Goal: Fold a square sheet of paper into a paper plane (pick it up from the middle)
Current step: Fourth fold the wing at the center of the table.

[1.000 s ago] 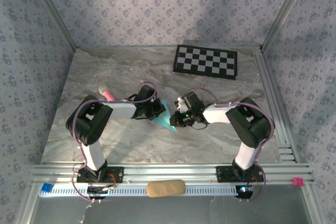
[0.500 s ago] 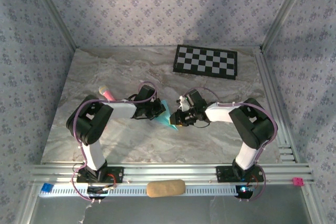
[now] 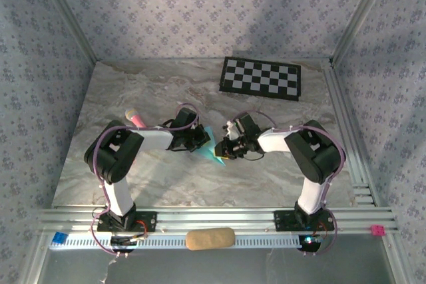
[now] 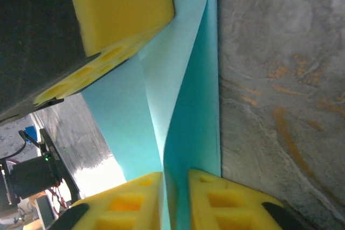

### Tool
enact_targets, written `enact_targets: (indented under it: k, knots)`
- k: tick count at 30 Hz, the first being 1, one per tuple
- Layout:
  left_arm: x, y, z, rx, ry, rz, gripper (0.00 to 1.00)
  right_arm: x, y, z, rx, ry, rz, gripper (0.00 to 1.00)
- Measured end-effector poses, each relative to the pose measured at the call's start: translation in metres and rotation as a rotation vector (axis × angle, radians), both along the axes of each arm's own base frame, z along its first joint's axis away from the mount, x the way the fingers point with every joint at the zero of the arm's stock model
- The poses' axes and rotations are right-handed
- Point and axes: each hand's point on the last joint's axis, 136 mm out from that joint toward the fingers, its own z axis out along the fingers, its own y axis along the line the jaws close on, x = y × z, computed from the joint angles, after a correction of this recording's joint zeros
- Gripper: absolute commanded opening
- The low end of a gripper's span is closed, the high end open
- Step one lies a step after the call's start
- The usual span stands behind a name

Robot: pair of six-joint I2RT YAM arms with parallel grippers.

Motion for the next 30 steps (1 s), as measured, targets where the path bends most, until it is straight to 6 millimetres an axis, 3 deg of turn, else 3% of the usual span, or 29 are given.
enact_targets:
  k: [11,20,30]
  knots:
    - [-0.001,-0.001,0.0,0.0,-0.002,-0.003,0.1,-0.003,0.0,0.002,0.037,0.008,0.001,0.25]
    - [-0.001,-0.002,0.0,-0.002,-0.004,-0.005,0.1,0.008,-0.004,0.005,0.054,0.013,-0.042,0.26]
    - [-0.001,-0.002,0.0,-0.002,-0.004,-0.006,0.09,0.012,0.0,0.01,0.093,0.022,-0.045,0.1]
